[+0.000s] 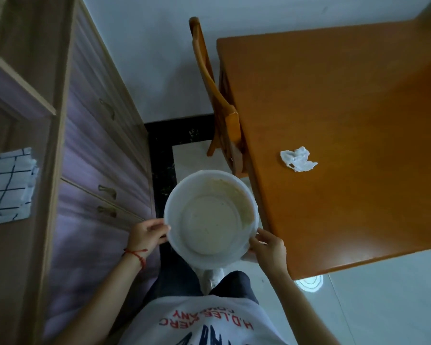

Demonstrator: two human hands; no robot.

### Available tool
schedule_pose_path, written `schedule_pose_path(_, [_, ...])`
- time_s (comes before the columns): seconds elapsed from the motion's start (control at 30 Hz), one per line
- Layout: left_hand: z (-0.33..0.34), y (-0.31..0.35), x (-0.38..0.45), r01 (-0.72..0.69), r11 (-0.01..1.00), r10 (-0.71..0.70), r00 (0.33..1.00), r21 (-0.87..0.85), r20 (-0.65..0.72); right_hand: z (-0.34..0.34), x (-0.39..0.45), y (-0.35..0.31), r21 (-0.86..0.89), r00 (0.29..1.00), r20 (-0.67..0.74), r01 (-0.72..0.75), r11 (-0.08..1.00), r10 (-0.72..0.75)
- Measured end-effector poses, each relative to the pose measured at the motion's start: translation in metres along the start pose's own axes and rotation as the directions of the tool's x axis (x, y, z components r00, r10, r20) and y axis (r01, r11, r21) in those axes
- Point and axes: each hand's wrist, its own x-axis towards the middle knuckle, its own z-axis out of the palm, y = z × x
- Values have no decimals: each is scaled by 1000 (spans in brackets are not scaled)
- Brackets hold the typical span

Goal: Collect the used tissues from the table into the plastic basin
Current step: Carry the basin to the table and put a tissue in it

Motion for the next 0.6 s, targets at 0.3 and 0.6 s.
schedule_pose_path(0.3, [3, 33, 59, 59, 996, -64, 994, 66, 92, 19, 28, -16, 89, 990, -52, -128, 988, 133])
schedule_pose_path(0.6, [12, 55, 98, 27, 991, -46, 989, 133, 139, 33, 48, -22, 100, 968, -107, -215, 971, 225])
